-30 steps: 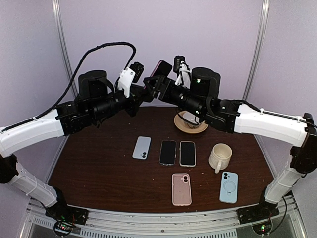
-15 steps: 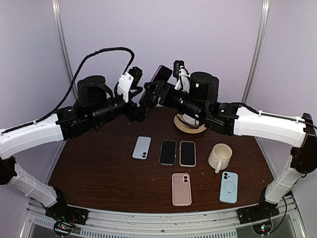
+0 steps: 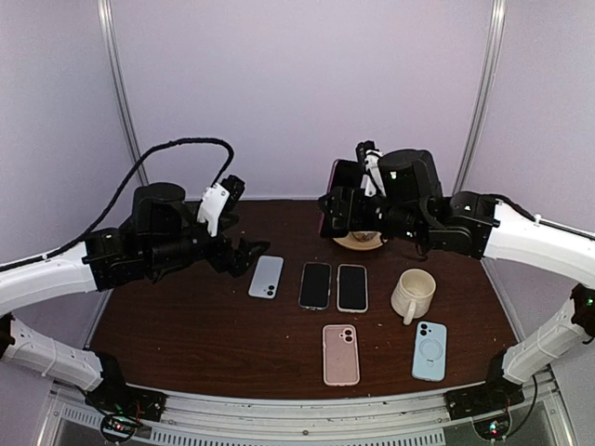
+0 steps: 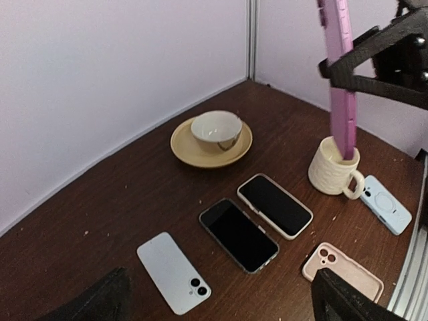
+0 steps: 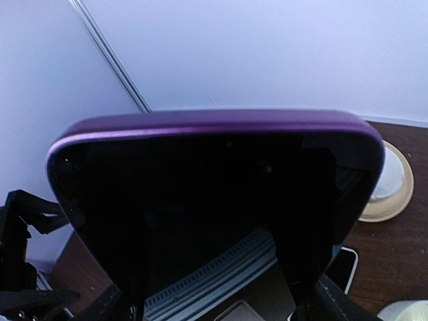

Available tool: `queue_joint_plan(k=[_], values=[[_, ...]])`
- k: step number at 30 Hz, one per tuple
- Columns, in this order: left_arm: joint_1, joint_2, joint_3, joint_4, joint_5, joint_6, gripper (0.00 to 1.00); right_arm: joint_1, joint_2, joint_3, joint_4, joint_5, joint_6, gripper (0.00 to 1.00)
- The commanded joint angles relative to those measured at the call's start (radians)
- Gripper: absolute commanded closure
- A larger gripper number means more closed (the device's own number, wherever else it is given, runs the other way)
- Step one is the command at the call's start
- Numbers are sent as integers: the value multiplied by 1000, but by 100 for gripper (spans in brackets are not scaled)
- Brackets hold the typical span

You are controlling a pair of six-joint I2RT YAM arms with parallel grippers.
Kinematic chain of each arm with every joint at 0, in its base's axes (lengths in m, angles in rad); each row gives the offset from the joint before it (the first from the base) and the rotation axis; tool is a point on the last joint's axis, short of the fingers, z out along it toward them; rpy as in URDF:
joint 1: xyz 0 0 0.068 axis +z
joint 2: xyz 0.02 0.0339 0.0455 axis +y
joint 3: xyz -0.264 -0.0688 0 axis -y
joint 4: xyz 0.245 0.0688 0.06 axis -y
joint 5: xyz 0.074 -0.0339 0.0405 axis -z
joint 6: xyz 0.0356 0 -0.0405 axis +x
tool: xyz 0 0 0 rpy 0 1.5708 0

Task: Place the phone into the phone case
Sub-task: Adjust the phone case at the center of the board.

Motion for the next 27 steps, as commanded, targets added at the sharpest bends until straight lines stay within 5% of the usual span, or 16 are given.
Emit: queue_joint_plan(k=[1, 10, 20, 27], values=[[-2, 44, 1, -118, -98, -60, 3, 54, -33, -16, -362, 141, 100, 100], [-2, 143, 36, -209, -11, -46, 2, 249, 90, 4, -735, 246, 388, 100], [-45, 145, 26, -248, 215, -74, 5, 280, 32, -131, -646, 146, 494, 100], [-237, 324, 53, -338, 85, 0, 17, 280, -123, -232, -626, 178, 493, 100]])
